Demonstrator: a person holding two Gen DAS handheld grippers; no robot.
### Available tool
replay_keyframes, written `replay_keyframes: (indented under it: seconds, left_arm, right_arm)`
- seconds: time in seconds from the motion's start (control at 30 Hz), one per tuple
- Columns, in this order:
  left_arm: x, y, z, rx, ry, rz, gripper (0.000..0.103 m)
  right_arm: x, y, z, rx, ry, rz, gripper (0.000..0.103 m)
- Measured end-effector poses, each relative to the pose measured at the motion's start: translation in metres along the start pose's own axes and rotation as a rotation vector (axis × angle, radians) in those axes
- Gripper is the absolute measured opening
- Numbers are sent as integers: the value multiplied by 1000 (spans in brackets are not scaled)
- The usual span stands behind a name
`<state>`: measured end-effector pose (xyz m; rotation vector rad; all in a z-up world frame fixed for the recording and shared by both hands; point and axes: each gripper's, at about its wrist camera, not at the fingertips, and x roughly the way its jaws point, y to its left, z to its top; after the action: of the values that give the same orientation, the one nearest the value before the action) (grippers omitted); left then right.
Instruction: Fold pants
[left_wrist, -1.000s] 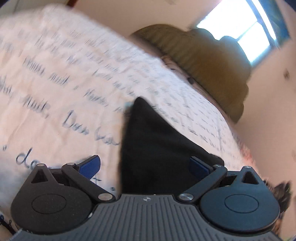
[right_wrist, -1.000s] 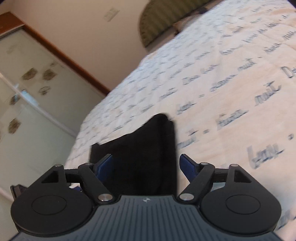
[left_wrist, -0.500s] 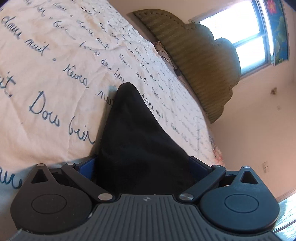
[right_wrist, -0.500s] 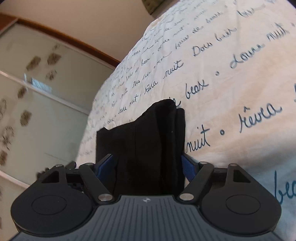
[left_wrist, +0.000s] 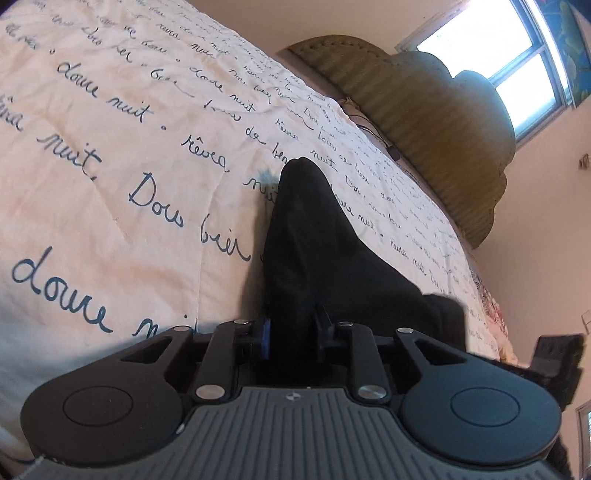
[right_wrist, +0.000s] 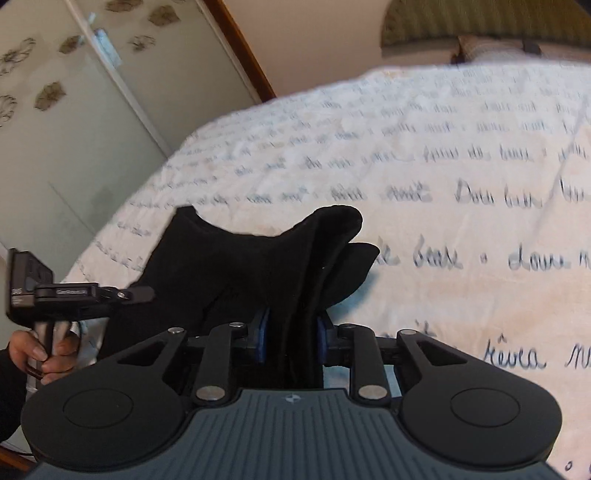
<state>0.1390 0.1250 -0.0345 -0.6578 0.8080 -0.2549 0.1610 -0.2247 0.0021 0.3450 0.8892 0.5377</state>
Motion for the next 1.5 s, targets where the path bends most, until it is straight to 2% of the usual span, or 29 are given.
replay_keyframes:
  seconds: [0.1, 0.13, 0.17, 0.23, 0.33, 0.4, 0.43, 0.47, 0.5, 0.57, 0.67, 0.77, 0.83, 0.9, 1.0, 1.07, 1.1, 1.17, 1.2, 1.27, 1.4, 1.5]
  left_arm:
    - [2, 5, 8, -42, 18, -69, 40]
    - [4, 6, 14, -59, 28, -94, 50]
    - [7, 8, 21, -77, 33, -119, 61]
    - [14, 11, 35, -110, 25, -140, 70]
    - [37, 12, 60, -152, 44, -131, 72]
    - [51, 11, 71, -154, 50, -110, 70]
    - [56, 7, 76, -127, 41, -80, 58]
    - [63, 2, 80, -82, 46, -33, 34]
    - [69, -3, 82, -33, 56, 24, 29]
    - [73, -9, 81, 25, 49, 45, 21]
    - [65, -23, 77, 102, 11, 72, 17]
    - [54, -24, 76, 88, -38, 54, 17]
    - [65, -15, 65, 97, -17, 100, 18]
    - [64, -12, 56, 147, -72, 80, 19]
    - [60, -9, 55, 109, -77, 50, 27]
    - [46, -7, 51, 61, -78, 46, 41]
    - [37, -7, 48, 48, -81, 52, 45]
    - [15, -10, 35, 62, -103, 73, 66]
    - [5, -12, 25, 85, -104, 79, 71]
    - [-11, -16, 2, 140, -72, 79, 75]
    - [-29, -23, -37, 216, -62, 44, 77]
    - [-28, -29, -52, 271, -74, 36, 80]
  right_arm:
    - [0, -25, -14, 178, -69, 89, 40]
    - [-2, -29, -19, 211, -88, 117, 48]
    - [-3, -31, -24, 225, -110, 146, 53]
    - [-2, -33, -33, 227, -156, 198, 68]
    - [-1, -38, -39, 235, -207, 246, 72]
    - [-3, -41, -41, 247, -224, 268, 72]
    - [-3, -43, -42, 251, -232, 277, 72]
    - [-4, -44, -44, 256, -239, 285, 71]
    - [-5, -45, -44, 260, -243, 291, 71]
    - [-4, -50, -44, 274, -256, 312, 71]
    - [-5, -59, -46, 312, -277, 358, 70]
    - [-5, -60, -45, 314, -280, 367, 70]
    - [-4, -60, -44, 309, -279, 370, 70]
    - [-5, -63, -45, 321, -284, 389, 70]
    - [-5, -65, -45, 335, -287, 400, 70]
    - [-9, -71, -51, 352, -291, 399, 70]
    - [-12, -70, -52, 358, -290, 382, 70]
    - [-25, -61, -53, 349, -286, 282, 71]
    - [-32, -56, -57, 351, -291, 241, 71]
    - [-45, -46, -65, 356, -267, 206, 72]
    - [-42, -24, -85, 307, -119, 195, 72]
    - [-40, -12, -88, 254, -93, 189, 72]
